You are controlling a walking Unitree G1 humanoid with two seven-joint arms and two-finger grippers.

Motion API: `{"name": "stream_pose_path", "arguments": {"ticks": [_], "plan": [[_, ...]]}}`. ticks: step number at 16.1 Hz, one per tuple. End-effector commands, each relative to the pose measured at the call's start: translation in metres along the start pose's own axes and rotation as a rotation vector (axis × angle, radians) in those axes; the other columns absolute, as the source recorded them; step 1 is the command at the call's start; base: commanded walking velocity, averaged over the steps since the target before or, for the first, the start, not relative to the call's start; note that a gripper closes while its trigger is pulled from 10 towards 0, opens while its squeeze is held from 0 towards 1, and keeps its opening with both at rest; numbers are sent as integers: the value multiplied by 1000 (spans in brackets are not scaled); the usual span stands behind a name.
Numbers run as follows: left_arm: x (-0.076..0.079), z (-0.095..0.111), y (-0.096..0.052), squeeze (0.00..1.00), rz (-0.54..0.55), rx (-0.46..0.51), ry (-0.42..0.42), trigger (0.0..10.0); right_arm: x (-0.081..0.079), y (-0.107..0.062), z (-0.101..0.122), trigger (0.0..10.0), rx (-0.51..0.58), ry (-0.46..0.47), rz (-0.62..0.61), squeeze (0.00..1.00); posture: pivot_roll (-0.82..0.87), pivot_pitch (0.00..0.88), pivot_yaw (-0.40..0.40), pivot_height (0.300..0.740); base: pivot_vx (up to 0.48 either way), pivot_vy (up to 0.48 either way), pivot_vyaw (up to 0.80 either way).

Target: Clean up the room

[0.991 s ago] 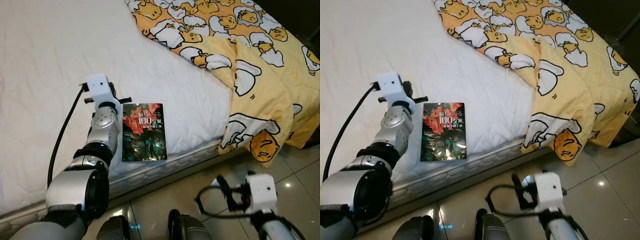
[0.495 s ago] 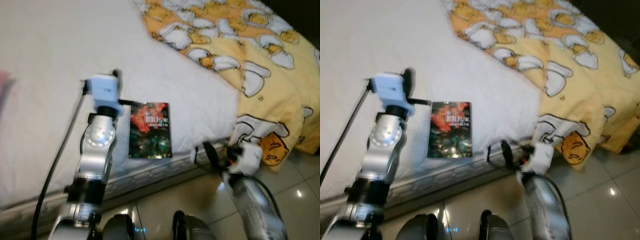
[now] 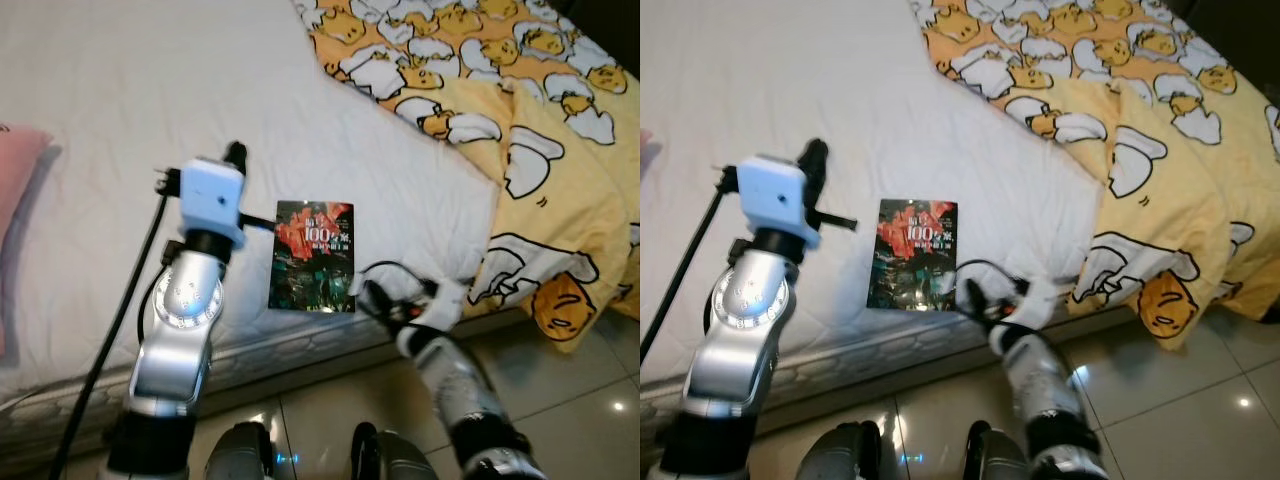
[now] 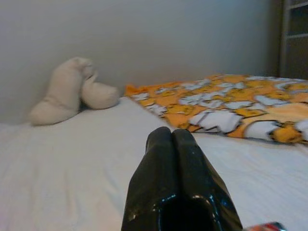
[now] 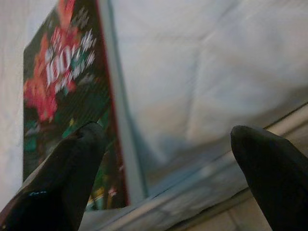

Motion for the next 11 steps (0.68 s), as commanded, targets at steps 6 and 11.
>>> {"name": "stream_pose_path", "arguments": {"ticks": [6, 11], "plan": [[5, 3, -19, 0, -44, -60, 21, 10000, -23, 7, -27, 10000, -49, 43, 47, 0, 268, 253, -48, 740, 0, 0, 0], [10, 3, -23, 0, -62, -76, 35, 10000, -49, 15, -32, 10000, -64, 8, 109, 0, 271, 261, -47, 740, 0, 0, 0]]}}
Point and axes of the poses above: a point about 5 cm out from each wrist's last joint towards the gripper, its own y axis pointing out of the wrist towards the gripper, its own z axis along the axis of the wrist's last joint, x = y × z, the point moved 4 cm from there along y, pointing out of the wrist towards the gripper, and after that the axes turned 11 degrees about -y, right-handed, at the moved point
